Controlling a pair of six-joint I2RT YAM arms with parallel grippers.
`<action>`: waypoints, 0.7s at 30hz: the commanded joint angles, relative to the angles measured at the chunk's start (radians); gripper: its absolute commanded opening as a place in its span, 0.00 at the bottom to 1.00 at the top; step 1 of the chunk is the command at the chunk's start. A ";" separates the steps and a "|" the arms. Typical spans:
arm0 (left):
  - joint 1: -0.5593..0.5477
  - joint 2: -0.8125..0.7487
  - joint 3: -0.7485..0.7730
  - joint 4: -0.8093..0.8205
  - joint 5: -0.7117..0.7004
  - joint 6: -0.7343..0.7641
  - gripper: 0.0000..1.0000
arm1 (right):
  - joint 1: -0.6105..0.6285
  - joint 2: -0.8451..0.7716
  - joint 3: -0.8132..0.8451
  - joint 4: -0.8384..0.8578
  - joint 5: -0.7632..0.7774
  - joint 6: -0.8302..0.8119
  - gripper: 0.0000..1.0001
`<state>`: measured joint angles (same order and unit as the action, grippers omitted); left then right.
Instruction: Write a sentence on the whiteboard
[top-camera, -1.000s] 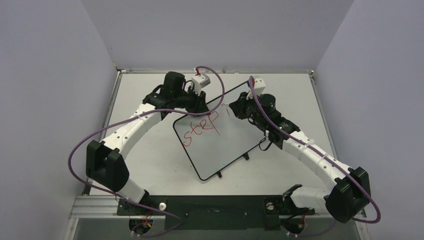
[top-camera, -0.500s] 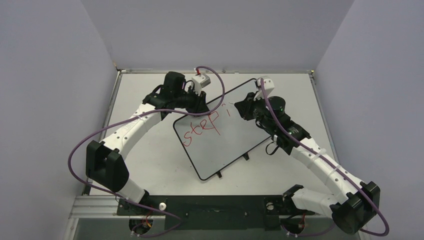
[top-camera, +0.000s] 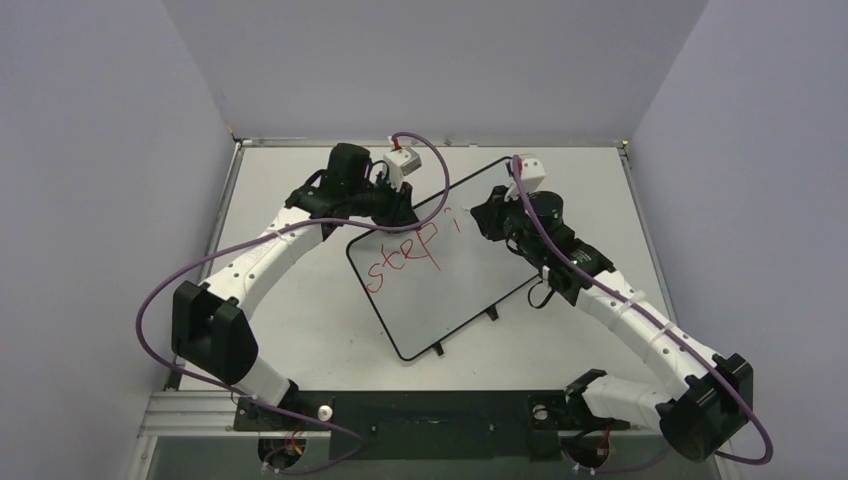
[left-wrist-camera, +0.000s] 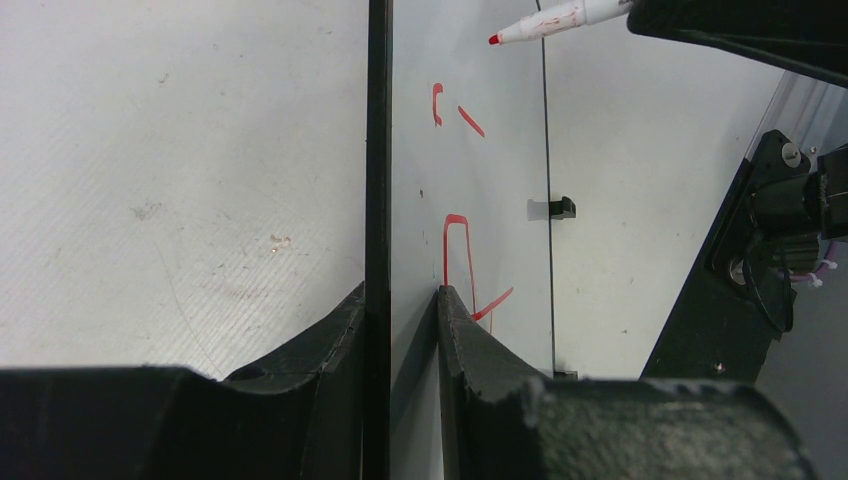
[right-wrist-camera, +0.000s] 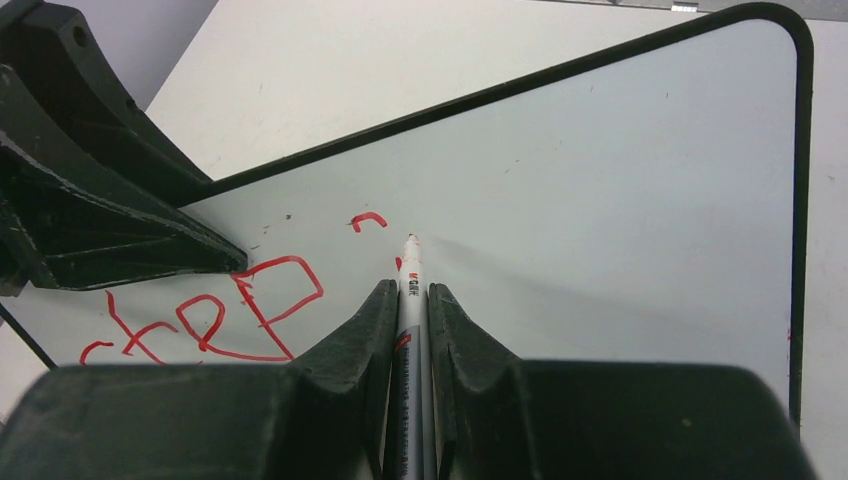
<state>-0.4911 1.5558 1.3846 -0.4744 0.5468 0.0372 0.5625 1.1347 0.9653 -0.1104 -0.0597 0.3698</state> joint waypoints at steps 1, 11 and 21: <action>-0.001 -0.042 0.012 0.099 -0.074 0.098 0.00 | -0.007 0.023 0.039 0.015 0.024 -0.007 0.00; -0.003 -0.043 0.010 0.101 -0.071 0.097 0.00 | -0.007 0.058 0.022 0.015 0.031 0.002 0.00; -0.004 -0.047 0.009 0.101 -0.074 0.099 0.00 | -0.006 0.026 -0.065 -0.001 0.048 -0.010 0.00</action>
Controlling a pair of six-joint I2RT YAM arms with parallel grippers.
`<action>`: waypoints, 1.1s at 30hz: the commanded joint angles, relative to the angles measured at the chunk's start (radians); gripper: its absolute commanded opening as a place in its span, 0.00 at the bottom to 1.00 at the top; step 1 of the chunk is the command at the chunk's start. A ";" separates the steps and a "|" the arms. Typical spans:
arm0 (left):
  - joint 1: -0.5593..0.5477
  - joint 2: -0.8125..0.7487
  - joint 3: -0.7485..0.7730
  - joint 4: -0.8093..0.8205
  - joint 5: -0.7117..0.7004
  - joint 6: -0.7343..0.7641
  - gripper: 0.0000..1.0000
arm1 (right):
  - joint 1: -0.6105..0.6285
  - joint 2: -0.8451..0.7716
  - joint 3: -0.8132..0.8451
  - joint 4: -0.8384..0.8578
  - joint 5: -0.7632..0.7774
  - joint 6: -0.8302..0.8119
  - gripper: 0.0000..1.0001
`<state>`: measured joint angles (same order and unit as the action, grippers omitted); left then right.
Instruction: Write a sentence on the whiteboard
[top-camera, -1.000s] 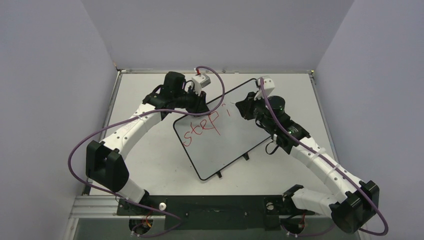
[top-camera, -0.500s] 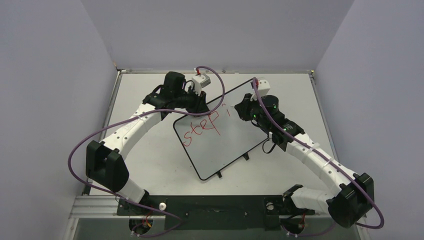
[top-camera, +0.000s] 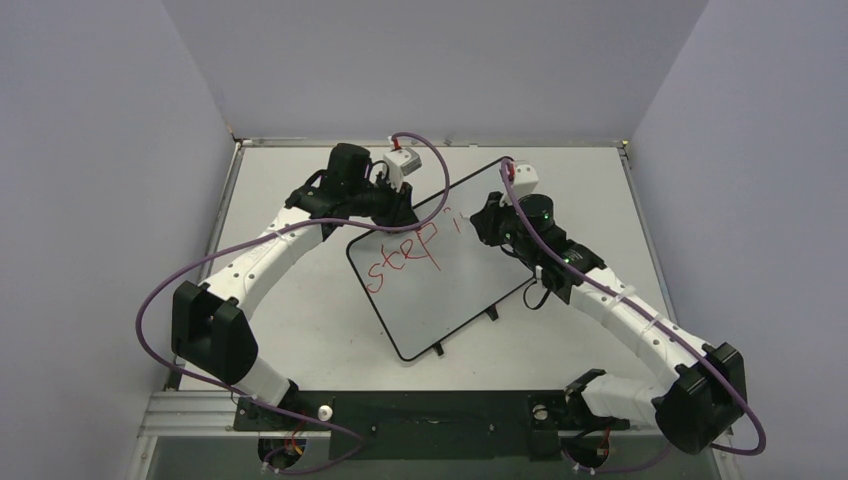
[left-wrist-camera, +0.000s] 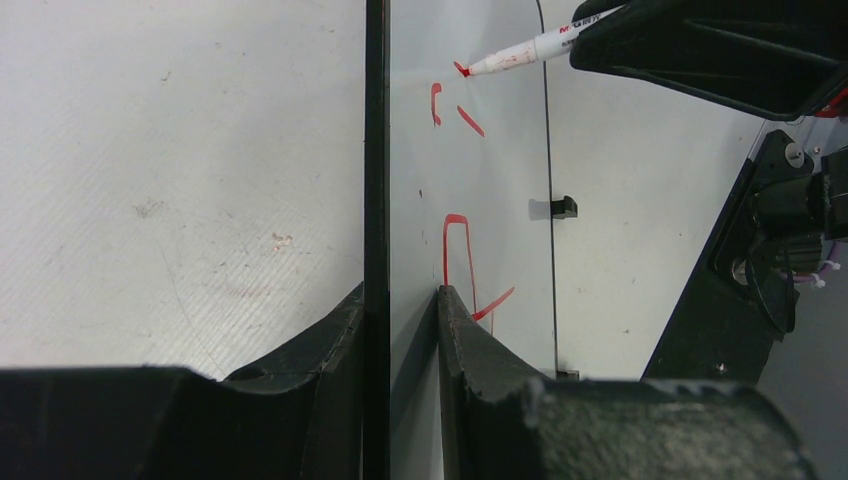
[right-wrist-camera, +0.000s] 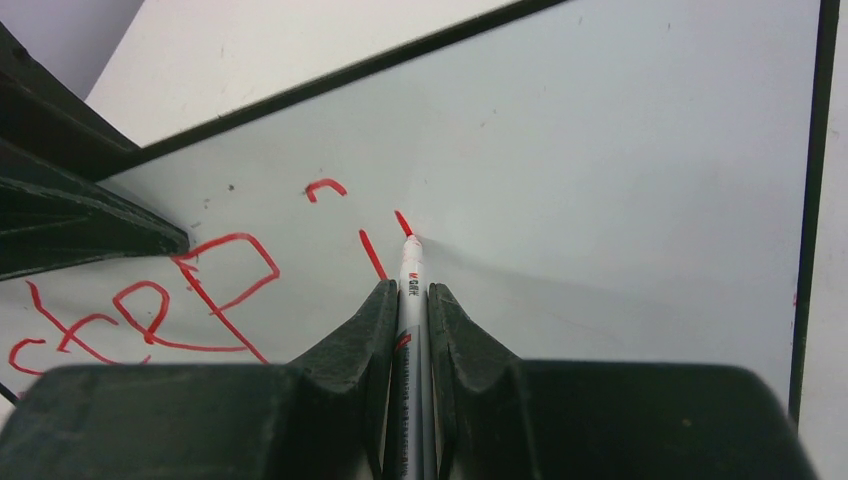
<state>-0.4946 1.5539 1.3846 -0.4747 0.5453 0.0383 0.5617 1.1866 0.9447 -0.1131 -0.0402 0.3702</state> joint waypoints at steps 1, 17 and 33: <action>-0.001 -0.045 0.009 0.101 -0.072 0.098 0.00 | -0.006 -0.029 -0.060 0.000 0.029 -0.010 0.00; -0.005 -0.049 0.008 0.099 -0.073 0.097 0.00 | -0.005 -0.051 -0.036 -0.026 0.024 -0.011 0.00; -0.007 -0.048 0.007 0.099 -0.074 0.100 0.00 | -0.006 0.028 0.079 -0.016 0.028 -0.030 0.00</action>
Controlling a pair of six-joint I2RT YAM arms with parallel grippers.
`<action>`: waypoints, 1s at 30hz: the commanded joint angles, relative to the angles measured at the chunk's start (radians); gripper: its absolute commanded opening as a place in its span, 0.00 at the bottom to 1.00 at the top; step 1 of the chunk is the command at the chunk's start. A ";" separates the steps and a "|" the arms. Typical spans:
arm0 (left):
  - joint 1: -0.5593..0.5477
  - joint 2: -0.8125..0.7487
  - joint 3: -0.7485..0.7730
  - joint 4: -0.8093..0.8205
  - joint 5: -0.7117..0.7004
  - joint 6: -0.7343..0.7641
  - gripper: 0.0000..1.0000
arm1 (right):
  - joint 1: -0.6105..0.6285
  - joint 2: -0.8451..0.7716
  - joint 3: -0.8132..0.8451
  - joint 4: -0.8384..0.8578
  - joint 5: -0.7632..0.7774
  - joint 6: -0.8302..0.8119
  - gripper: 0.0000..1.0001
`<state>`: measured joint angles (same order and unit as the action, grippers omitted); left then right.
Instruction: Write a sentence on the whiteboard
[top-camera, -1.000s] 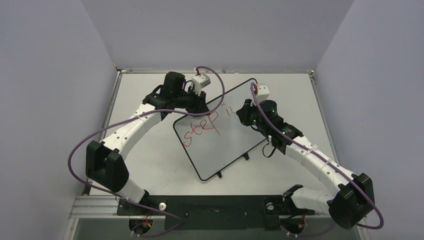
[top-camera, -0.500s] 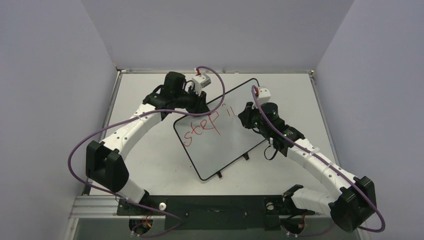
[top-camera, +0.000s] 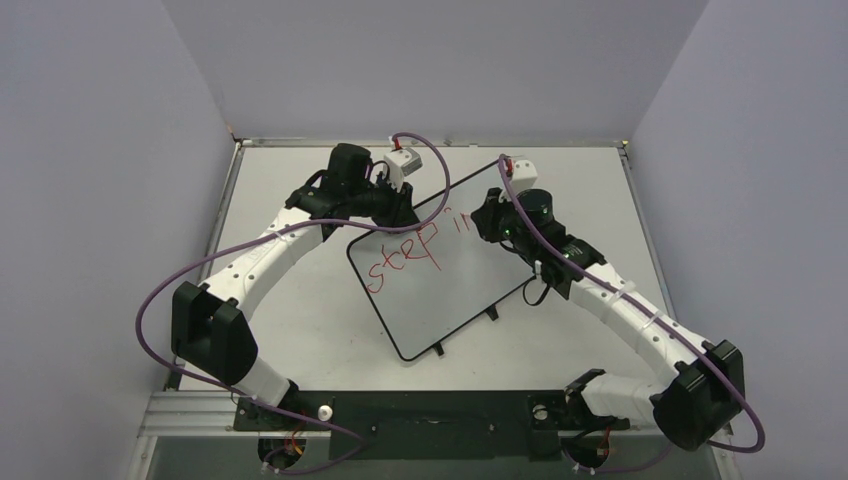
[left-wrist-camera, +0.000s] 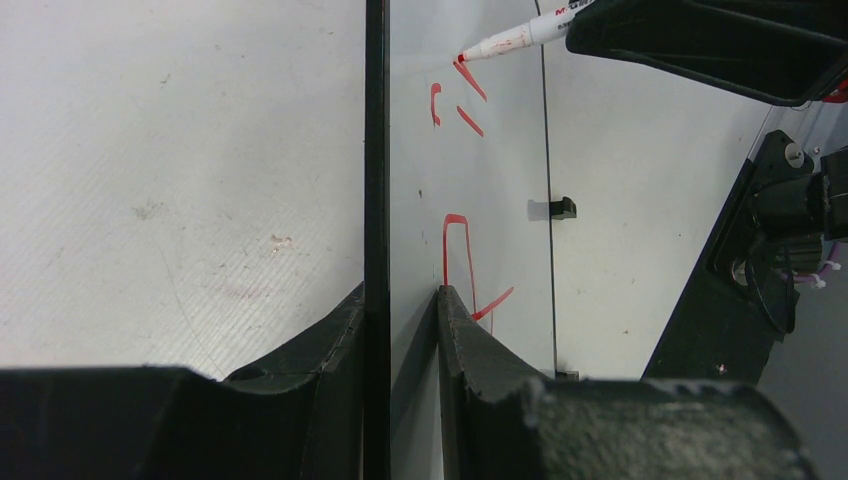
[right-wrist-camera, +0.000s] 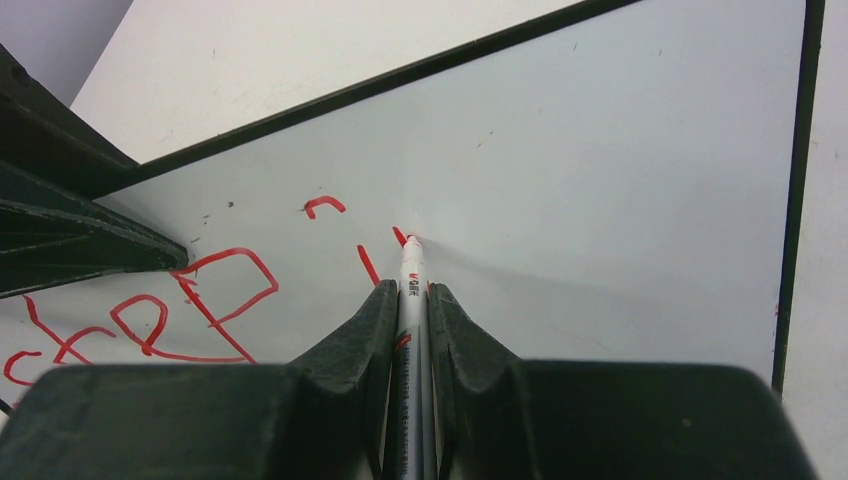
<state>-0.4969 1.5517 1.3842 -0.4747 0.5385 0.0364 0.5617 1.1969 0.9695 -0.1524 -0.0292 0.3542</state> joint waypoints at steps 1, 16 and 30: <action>-0.005 -0.046 0.007 0.100 -0.068 0.101 0.00 | -0.006 0.023 0.058 0.023 0.022 -0.015 0.00; -0.005 -0.047 0.006 0.099 -0.069 0.102 0.00 | -0.029 0.027 0.058 -0.006 0.088 -0.027 0.00; -0.005 -0.049 0.006 0.100 -0.071 0.101 0.00 | -0.028 -0.056 -0.025 -0.050 0.064 -0.007 0.00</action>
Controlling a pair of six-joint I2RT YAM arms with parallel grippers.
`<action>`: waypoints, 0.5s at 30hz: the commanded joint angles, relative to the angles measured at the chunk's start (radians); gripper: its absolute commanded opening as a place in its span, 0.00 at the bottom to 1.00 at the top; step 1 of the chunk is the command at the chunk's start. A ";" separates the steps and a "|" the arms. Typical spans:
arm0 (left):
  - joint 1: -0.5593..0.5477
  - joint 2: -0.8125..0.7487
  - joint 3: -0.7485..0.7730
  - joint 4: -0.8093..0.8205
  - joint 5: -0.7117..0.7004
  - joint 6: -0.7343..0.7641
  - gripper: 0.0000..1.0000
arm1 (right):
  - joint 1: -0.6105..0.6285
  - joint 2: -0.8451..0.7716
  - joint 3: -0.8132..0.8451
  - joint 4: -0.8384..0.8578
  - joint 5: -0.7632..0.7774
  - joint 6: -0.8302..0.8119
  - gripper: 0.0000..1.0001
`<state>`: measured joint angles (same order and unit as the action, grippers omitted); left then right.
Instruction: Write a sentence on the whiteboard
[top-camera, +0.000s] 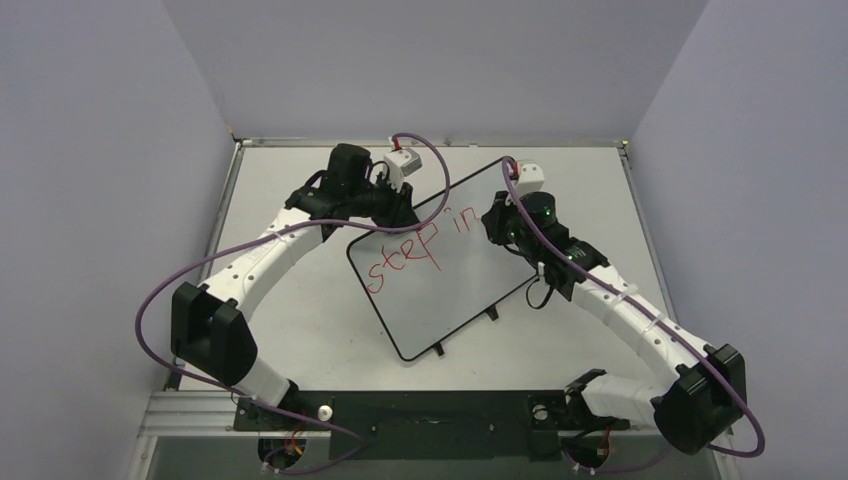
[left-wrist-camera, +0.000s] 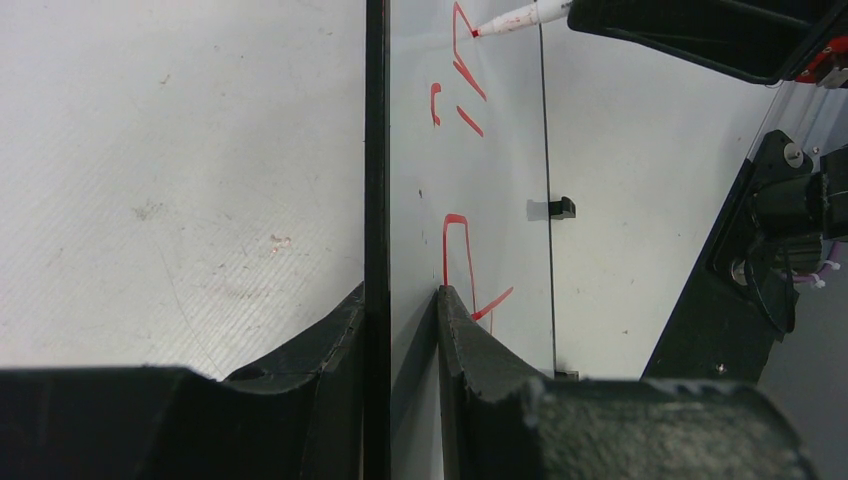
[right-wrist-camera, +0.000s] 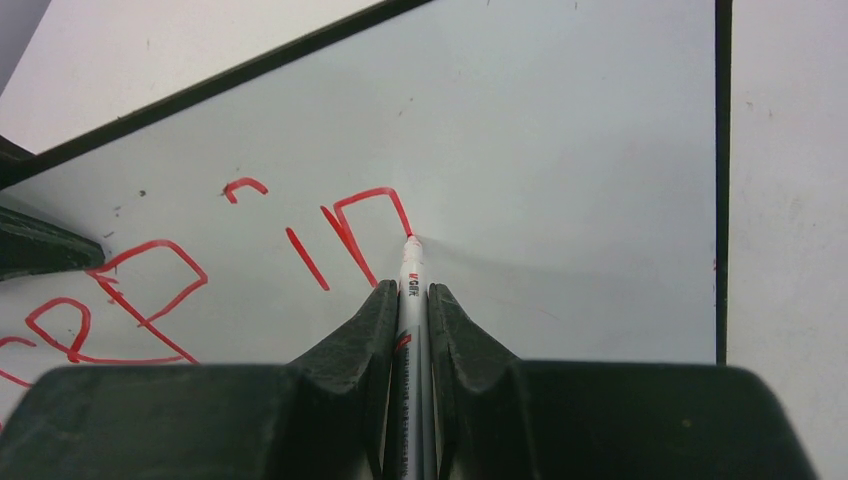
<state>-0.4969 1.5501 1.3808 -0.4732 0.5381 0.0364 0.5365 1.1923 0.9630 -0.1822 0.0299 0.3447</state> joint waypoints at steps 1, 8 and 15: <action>-0.005 -0.047 0.009 0.097 -0.071 0.101 0.00 | -0.003 -0.057 -0.021 -0.028 0.005 0.002 0.00; -0.005 -0.046 0.010 0.097 -0.071 0.102 0.00 | -0.003 -0.116 0.003 -0.059 0.007 0.008 0.00; -0.005 -0.046 0.011 0.097 -0.072 0.101 0.00 | -0.004 -0.099 0.042 -0.059 0.031 -0.003 0.00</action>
<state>-0.5014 1.5448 1.3808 -0.4732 0.5381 0.0410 0.5365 1.0851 0.9504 -0.2485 0.0307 0.3481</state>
